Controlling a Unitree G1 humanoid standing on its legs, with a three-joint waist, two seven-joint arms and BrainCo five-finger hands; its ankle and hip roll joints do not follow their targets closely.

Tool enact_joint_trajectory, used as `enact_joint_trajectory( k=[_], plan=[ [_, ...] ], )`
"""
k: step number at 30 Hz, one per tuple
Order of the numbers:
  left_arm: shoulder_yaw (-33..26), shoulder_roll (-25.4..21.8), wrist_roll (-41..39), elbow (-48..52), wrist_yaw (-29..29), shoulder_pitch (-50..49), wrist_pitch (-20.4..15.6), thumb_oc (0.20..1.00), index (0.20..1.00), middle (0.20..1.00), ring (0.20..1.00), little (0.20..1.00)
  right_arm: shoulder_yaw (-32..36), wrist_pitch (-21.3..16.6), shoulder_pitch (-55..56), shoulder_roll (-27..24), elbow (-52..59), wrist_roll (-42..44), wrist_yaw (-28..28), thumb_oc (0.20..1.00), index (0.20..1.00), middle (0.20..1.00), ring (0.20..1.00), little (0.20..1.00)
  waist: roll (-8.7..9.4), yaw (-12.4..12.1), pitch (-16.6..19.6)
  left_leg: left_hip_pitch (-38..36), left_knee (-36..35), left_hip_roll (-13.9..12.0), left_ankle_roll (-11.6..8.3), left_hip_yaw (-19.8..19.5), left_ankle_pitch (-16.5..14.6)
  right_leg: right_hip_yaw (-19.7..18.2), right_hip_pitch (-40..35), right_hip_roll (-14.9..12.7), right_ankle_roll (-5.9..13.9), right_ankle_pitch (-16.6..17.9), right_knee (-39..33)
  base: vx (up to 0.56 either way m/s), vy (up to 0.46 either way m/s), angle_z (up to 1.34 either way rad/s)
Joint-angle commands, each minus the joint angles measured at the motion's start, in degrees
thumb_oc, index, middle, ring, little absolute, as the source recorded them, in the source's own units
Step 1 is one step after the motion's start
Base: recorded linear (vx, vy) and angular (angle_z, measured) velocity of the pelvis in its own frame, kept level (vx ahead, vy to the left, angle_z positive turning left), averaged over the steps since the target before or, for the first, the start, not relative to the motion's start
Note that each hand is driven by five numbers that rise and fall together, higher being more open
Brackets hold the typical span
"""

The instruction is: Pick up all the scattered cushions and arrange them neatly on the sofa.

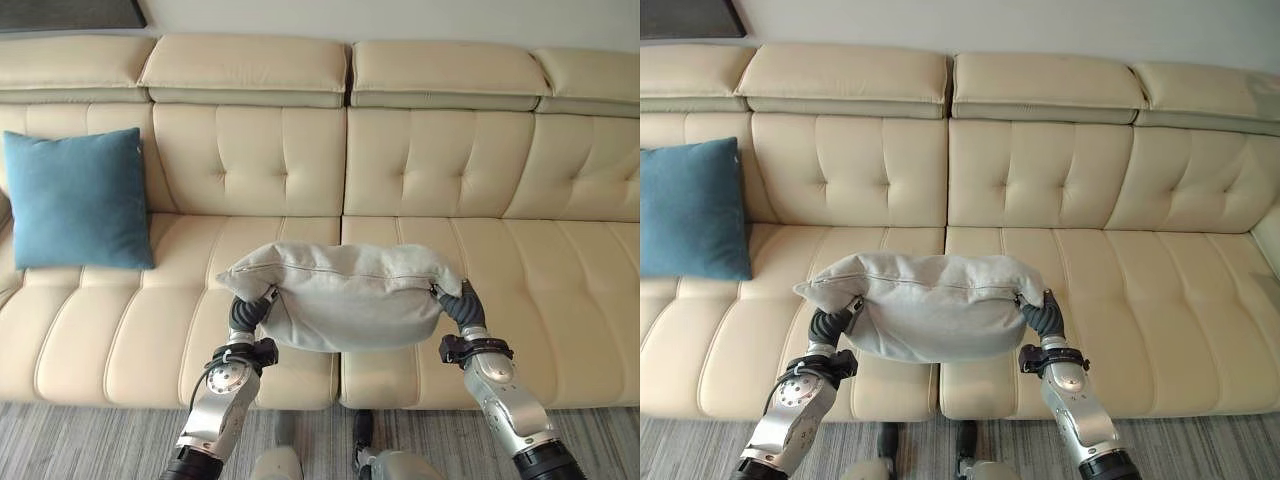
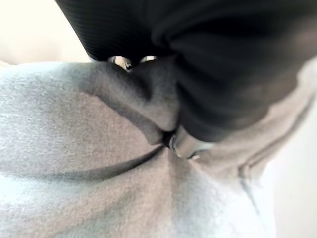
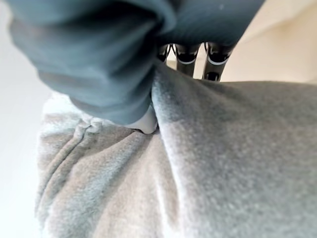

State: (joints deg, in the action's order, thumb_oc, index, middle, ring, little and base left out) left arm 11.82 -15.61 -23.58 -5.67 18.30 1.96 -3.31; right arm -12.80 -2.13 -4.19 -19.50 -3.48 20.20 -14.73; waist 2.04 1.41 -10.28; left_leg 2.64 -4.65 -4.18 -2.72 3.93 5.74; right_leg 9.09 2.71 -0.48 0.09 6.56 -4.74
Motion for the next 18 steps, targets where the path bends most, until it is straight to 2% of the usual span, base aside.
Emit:
enact_joint_trajectory(
  k=[1,5,6,12,13,15,18],
  plan=[
    [2.35,-0.87,3.18,2.99,-0.02,6.76,-4.59,0.200,0.200,0.200,0.200,0.200,-3.58,-4.74,-7.24,2.20,5.24,-2.00,0.33,0.200,0.200,0.200,0.200,0.200,1.31,-1.27,3.58,-3.56,0.39,0.07,-1.67,1.37,-5.95,-0.42,-5.20,-3.36,5.45,-9.76,0.68,0.17,0.096,-0.06],
    [3.81,-1.75,3.36,-1.93,0.18,11.52,-3.89,0.200,0.200,0.200,0.200,0.200,-4.31,-3.29,-12.42,1.69,1.50,-4.01,-1.49,0.200,0.200,0.200,0.200,0.200,1.69,-1.13,3.57,-4.81,-0.29,0.17,-1.32,1.97,-7.05,-0.70,-5.57,-3.82,6.03,-9.73,0.38,0.08,0.062,0.01],
    [5.88,-3.53,2.83,-9.13,1.84,21.42,-3.87,0.200,0.200,0.200,0.200,0.200,-6.29,-2.34,-20.56,1.09,-3.79,-4.58,-3.42,0.200,0.200,0.200,0.200,0.200,1.66,-0.78,1.35,-2.49,0.08,0.17,-1.19,2.00,-6.92,-1.12,-2.41,-4.00,6.38,-9.32,1.24,-0.15,0.025,-0.08],
    [8.90,-7.14,0.94,-19.02,4.44,36.66,-5.16,0.200,0.200,0.200,0.200,0.200,-9.13,-2.44,-33.82,-0.02,-12.72,-2.73,-6.23,0.200,0.200,0.200,0.200,0.200,2.25,-0.58,-3.34,7.33,4.86,-0.11,-1.18,1.09,-6.28,-1.68,6.98,-4.32,6.08,-8.24,5.23,-0.17,-0.011,-0.04],
    [8.91,-7.16,0.89,-19.20,4.42,36.92,-5.24,0.200,0.200,0.200,0.200,0.200,-9.11,-2.52,-34.08,-0.01,-12.91,-2.68,-6.22,0.200,0.200,0.200,0.200,0.200,2.26,-0.51,-3.22,7.80,5.13,-0.10,-1.17,1.02,-6.34,-1.64,7.37,-4.34,6.07,-8.28,5.41,-0.10,-0.013,0.02],
    [10.71,-8.96,1.35,-25.44,5.20,44.08,-5.85,0.200,0.200,0.200,0.200,0.200,-10.89,-2.37,-41.16,-0.24,-20.92,-1.77,-7.17,0.200,0.200,0.200,0.200,0.200,2.61,-0.50,-4.51,13.21,7.05,-0.02,-1.36,0.71,-5.72,-1.62,12.30,-4.74,6.11,-7.30,6.85,-0.08,-0.013,-0.07],
    [12.57,-9.80,2.03,-33.44,5.72,50.62,-5.46,0.200,0.200,0.200,0.200,0.200,-12.73,-2.02,-46.79,0.00,-29.29,-1.93,-7.65,0.200,0.200,0.200,0.200,0.200,2.73,-0.48,-5.18,15.72,7.42,-0.02,-1.59,0.57,-5.21,-1.57,14.84,-4.96,6.23,-6.82,7.16,-0.03,-0.010,-0.04]
  ],
)
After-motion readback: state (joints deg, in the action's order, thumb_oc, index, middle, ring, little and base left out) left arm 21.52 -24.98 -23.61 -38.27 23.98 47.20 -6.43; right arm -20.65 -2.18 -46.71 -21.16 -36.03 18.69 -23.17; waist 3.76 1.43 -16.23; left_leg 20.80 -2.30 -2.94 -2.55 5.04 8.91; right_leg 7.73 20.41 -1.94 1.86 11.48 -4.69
